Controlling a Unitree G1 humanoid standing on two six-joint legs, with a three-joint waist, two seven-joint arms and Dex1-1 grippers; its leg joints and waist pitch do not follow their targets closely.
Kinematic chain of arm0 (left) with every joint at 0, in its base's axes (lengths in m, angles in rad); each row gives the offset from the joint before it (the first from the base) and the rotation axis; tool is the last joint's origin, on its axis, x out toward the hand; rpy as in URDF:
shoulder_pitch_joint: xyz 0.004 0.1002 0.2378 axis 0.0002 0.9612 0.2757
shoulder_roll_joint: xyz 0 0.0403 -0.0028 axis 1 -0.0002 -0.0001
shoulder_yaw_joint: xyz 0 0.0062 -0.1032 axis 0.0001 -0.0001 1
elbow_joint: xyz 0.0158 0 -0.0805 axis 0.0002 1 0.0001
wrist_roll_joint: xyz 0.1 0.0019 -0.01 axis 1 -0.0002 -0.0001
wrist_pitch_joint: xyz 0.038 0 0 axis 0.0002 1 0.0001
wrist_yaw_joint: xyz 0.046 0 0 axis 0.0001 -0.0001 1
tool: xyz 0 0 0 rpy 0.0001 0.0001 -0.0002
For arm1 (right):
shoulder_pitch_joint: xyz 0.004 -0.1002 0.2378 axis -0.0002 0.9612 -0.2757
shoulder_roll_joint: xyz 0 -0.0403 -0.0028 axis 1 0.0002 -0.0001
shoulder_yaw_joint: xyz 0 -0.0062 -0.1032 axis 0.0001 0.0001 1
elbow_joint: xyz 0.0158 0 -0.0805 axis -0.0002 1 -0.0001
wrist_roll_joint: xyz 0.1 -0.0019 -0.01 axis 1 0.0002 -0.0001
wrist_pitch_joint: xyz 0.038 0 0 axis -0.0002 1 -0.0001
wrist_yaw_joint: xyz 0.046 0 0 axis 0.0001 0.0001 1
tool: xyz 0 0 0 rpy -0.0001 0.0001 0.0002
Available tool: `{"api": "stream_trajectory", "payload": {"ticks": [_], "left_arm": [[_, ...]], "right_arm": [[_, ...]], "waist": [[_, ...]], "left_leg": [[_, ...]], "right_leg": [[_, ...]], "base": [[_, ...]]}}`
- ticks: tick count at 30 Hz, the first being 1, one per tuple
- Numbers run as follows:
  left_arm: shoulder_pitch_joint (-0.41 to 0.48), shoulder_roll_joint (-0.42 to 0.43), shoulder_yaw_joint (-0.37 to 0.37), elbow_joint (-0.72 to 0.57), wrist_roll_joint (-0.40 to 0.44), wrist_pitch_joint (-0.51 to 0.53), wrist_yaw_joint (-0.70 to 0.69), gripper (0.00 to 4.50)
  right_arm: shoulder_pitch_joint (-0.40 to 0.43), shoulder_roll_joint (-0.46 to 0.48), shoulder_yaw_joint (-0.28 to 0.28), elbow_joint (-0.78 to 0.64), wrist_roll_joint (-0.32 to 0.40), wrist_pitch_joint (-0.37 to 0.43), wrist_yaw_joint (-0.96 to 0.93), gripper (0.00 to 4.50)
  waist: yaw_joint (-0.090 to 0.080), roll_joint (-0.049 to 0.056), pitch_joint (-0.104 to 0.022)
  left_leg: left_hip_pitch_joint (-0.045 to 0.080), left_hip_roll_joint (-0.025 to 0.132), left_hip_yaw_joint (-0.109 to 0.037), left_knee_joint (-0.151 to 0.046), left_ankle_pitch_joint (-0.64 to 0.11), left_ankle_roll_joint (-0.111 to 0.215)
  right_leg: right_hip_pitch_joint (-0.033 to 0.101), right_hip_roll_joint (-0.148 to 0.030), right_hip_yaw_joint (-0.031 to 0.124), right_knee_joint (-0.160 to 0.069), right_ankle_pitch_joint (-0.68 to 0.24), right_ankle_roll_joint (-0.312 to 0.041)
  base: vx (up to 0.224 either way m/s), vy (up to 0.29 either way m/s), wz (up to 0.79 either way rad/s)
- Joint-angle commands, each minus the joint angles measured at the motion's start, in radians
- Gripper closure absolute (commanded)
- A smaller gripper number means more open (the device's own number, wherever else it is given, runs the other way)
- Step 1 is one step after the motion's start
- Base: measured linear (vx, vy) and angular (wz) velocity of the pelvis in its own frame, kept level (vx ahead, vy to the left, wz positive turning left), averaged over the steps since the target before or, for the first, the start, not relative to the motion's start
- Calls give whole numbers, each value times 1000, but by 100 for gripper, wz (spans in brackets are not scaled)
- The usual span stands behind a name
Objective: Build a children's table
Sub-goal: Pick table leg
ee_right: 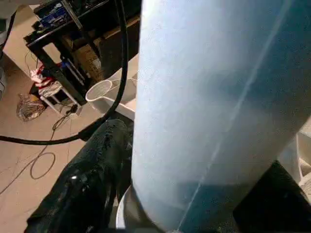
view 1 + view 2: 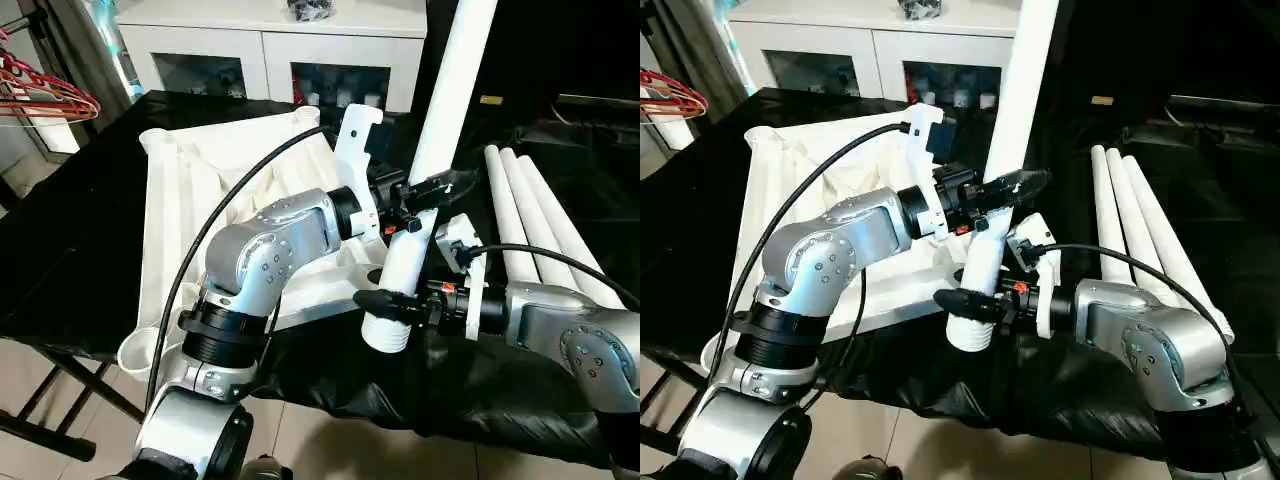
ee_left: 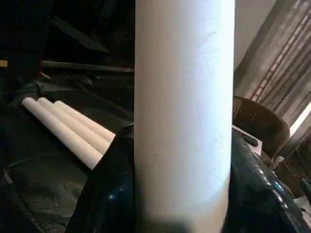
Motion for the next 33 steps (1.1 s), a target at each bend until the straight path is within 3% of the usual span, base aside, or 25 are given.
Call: {"api": "stream_trajectory", "payload": {"ticks": [1,19,20,24,26,33], "left_arm": [[-28,1,-2,-16,-7,4,-15,269],[-23,7,-5,-24,-8,7,-36,269],[-23,7,-5,-24,-8,8,-37,269],[-24,8,-6,-23,-7,10,-43,269],[-24,8,-6,-24,-8,12,-44,269],[-22,10,-8,-25,-8,13,-47,269]], "right_arm": [[-5,2,0,-6,-5,-9,2,148],[19,-16,-23,-20,-2,-12,12,148],[19,-16,-25,-21,-2,-12,12,176],[20,-14,-30,-20,1,-12,10,187],[20,-13,-31,-18,2,-13,8,225],[18,-10,-35,-12,4,-11,7,256]], "waist": [[1,-24,-73],[1,-20,-72],[1,-21,-73],[1,-21,-73],[1,-20,-73],[1,-20,-73]], "left_leg": [[11,41,-16,-54,-40,35],[11,40,-16,-54,-55,30],[11,41,-17,-54,-54,29],[12,41,-17,-54,-51,31],[12,41,-17,-54,-55,30],[12,42,-17,-54,-53,30]], "right_leg": [[50,-70,30,-65,4,-220],[50,-69,30,-69,-11,-218],[50,-70,30,-68,-11,-218],[50,-69,30,-67,-1,-221],[50,-69,30,-68,-5,-222],[50,-69,30,-67,-4,-223]], "base": [[0,0,0],[0,0,0],[0,0,0],[0,0,0],[0,0,0],[0,0,0]]}}
